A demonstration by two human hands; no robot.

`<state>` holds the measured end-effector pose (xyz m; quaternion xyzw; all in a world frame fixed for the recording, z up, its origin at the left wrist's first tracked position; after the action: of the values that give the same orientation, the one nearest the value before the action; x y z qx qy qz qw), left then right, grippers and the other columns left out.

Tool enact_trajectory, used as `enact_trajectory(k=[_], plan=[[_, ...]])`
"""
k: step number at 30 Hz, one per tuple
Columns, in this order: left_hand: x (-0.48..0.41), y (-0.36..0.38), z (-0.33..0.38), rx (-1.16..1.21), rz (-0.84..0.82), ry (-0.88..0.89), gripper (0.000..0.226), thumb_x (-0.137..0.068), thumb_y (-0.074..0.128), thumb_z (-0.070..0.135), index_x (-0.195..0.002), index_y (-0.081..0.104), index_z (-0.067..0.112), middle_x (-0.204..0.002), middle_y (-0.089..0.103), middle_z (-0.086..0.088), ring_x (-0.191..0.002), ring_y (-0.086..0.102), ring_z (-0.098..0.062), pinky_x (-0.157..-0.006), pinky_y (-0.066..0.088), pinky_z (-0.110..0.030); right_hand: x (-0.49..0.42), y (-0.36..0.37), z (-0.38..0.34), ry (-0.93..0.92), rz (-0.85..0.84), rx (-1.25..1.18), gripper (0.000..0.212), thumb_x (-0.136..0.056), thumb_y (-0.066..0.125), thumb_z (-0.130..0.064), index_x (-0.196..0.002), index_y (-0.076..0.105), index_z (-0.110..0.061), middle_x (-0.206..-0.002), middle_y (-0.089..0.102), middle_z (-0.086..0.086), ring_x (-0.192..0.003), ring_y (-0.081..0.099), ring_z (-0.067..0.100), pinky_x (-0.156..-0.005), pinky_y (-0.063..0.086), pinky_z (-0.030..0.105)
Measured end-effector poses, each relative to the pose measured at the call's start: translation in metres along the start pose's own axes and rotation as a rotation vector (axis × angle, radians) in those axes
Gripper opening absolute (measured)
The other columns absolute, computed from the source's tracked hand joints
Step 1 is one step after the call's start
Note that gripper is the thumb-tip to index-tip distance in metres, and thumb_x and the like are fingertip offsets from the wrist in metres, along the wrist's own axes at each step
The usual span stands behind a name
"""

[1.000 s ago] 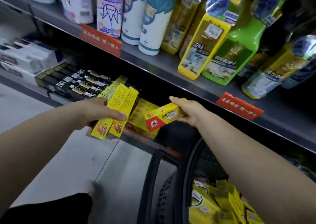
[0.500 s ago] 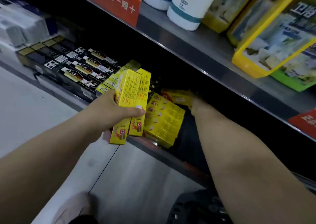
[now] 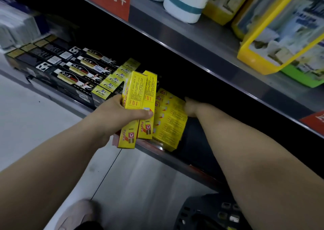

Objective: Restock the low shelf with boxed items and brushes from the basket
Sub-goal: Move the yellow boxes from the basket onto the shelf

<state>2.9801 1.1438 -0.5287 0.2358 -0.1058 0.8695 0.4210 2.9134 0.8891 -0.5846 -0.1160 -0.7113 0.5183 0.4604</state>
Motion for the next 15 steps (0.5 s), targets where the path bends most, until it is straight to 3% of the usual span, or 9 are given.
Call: enact_trajectory(k=[3,5,7,9,11,13,15], plan=[[0.002,0.000,0.002,0.012,-0.025,-0.006,0.048,-0.064,0.079,0.028,-0.108,0.062,0.021,-0.088,0.075,-0.002,-0.073,0.073,-0.020,-0.065,0.055,-0.033,0.030,-0.025,-0.018,-0.122,-0.003,0.054,0.081,-0.094,0.053,-0.012,-0.150,-0.006,-0.011,-0.149,0.031,0.019,-0.128,0.043,0.031,-0.101,0.038,0.031],[0.004,0.001,0.003,0.021,-0.062,-0.021,0.051,-0.059,0.081,0.028,-0.106,0.063,0.020,-0.085,0.076,-0.004,-0.073,0.073,-0.023,-0.062,0.056,-0.033,0.067,-0.040,-0.036,-0.382,0.057,-0.011,0.100,-0.083,0.070,-0.015,-0.151,-0.004,-0.017,-0.149,0.033,0.016,-0.128,0.044,0.028,-0.102,0.040,0.029],[0.008,0.003,0.003,0.025,-0.108,-0.027,0.061,-0.051,0.082,0.029,-0.108,0.061,0.020,-0.085,0.076,-0.005,-0.072,0.073,-0.024,-0.055,0.054,-0.029,0.103,-0.046,-0.047,-0.600,0.107,-0.065,0.107,-0.074,0.079,-0.017,-0.151,0.004,-0.022,-0.155,0.022,0.009,-0.138,0.031,0.021,-0.109,0.030,0.023],[0.012,0.006,0.003,0.016,-0.162,-0.038,0.066,-0.049,0.083,0.027,-0.111,0.059,0.020,-0.087,0.076,-0.005,-0.074,0.073,-0.023,-0.052,0.053,-0.028,0.130,-0.045,-0.048,-0.724,0.146,-0.005,0.100,-0.071,0.080,-0.019,-0.149,0.017,-0.021,-0.157,0.014,0.002,-0.141,0.022,0.015,-0.110,0.023,0.019],[0.016,0.007,0.003,0.010,-0.214,-0.050,0.065,-0.052,0.082,0.028,-0.112,0.060,0.021,-0.090,0.076,-0.005,-0.077,0.073,-0.022,-0.054,0.054,-0.029,0.145,-0.048,-0.044,-0.749,0.217,0.044,0.078,-0.070,0.080,-0.024,-0.136,0.038,-0.019,-0.154,0.024,0.000,-0.137,0.030,0.017,-0.108,0.031,0.025],[0.020,0.005,0.003,0.038,-0.244,-0.068,0.062,-0.052,0.081,0.033,-0.110,0.061,0.021,-0.090,0.075,-0.005,-0.078,0.073,-0.023,-0.054,0.055,-0.029,0.155,-0.050,-0.040,-0.733,0.268,0.105,0.058,-0.066,0.081,-0.033,-0.111,0.047,-0.021,-0.126,0.051,-0.001,-0.115,0.050,0.020,-0.090,0.044,0.032],[0.023,-0.001,0.002,0.094,-0.182,-0.094,0.064,-0.050,0.078,0.043,-0.108,0.061,0.021,-0.091,0.075,-0.004,-0.079,0.073,-0.023,-0.057,0.057,-0.031,0.159,-0.049,-0.034,-0.651,0.257,0.225,0.055,-0.062,0.079,-0.050,-0.093,0.041,-0.025,-0.086,0.052,-0.008,-0.081,0.052,0.017,-0.063,0.041,0.032]])
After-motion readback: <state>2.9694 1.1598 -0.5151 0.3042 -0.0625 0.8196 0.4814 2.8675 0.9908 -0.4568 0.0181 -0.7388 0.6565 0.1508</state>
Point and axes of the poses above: each hand's wrist, its own x-axis away from the middle knuckle, its own y-axis out of the palm, z = x × y, the point moved 1 cm from there along -x, towards the middle knuckle
